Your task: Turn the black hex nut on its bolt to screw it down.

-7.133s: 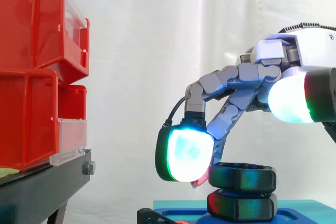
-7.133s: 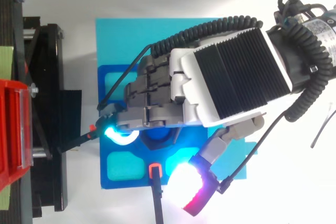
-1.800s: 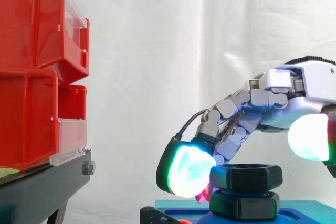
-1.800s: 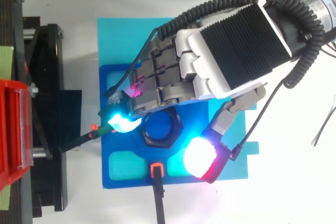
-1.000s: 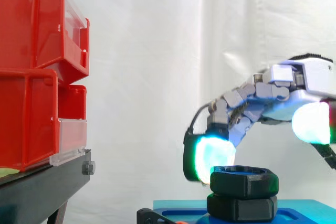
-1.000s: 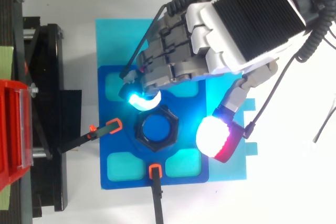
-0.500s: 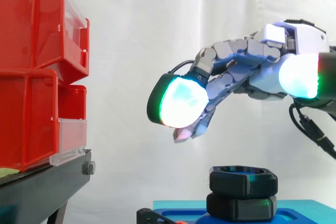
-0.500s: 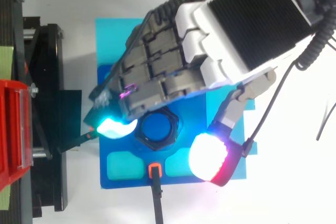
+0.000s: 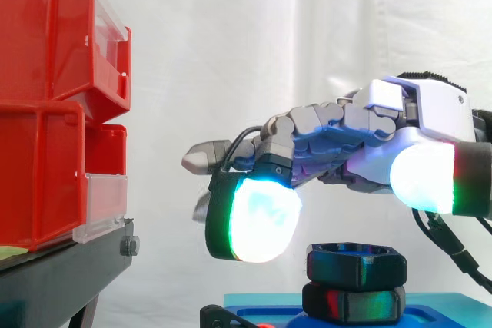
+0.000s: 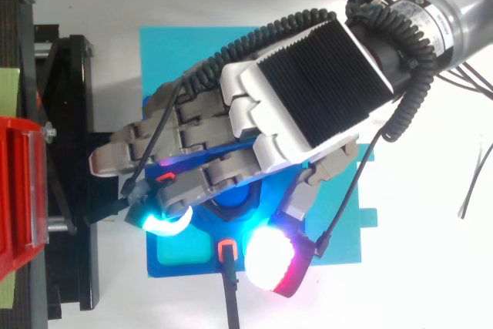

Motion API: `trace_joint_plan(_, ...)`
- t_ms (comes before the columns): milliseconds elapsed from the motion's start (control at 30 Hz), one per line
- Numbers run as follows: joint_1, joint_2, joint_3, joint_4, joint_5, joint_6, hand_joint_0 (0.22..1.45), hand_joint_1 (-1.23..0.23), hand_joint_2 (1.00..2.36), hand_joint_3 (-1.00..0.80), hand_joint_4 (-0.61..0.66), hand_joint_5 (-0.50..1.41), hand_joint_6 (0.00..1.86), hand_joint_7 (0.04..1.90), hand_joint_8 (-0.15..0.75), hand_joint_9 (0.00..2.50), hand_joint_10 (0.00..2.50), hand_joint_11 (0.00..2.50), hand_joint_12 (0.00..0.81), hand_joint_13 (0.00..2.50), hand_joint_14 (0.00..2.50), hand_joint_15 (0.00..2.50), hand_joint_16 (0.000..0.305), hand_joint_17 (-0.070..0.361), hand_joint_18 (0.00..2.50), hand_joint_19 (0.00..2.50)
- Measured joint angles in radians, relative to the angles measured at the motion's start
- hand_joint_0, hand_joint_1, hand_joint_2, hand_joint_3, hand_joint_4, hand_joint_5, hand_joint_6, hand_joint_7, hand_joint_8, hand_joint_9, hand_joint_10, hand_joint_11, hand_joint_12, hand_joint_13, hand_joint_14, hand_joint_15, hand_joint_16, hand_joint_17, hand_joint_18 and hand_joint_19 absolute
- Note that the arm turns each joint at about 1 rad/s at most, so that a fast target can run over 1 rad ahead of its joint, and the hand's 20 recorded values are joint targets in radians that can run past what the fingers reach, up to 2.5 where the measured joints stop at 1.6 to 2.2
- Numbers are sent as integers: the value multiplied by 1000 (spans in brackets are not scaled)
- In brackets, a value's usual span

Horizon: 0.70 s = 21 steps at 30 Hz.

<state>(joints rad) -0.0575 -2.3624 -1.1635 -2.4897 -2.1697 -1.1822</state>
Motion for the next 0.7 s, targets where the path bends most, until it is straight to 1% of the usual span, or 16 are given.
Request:
trace_joint_plan(133, 2, -1, 0, 1, 0, 8, 438, -409, 1000, -500, 283, -167, 565, 1022, 296, 60, 0, 0, 417, 288, 2, 74, 67, 151, 407, 276)
trace_joint_plan(300, 2, -2, -1, -20, 1, 6, 425, -369, 1000, -500, 297, -165, 563, 1000, 308, 92, 2, 0, 424, 298, 2, 70, 68, 154, 426, 274)
trace_joint_plan(400, 1, -2, -1, -23, 1, 5, 423, -360, 1000, -500, 306, -164, 558, 1003, 317, 128, 0, 19, 424, 314, 3, 76, 68, 153, 444, 282)
trace_joint_plan(600, 2, -10, -1, -11, 1, 5, 424, -357, 1000, -500, 300, -162, 552, 1018, 318, 154, 0, 39, 425, 340, 0, 79, 67, 151, 470, 293)
trace_joint_plan(700, 4, -16, -1, 8, 1, 6, 425, -355, 1000, -500, 302, -159, 547, 1018, 321, 174, 0, 53, 425, 352, 2, 92, 67, 150, 493, 296)
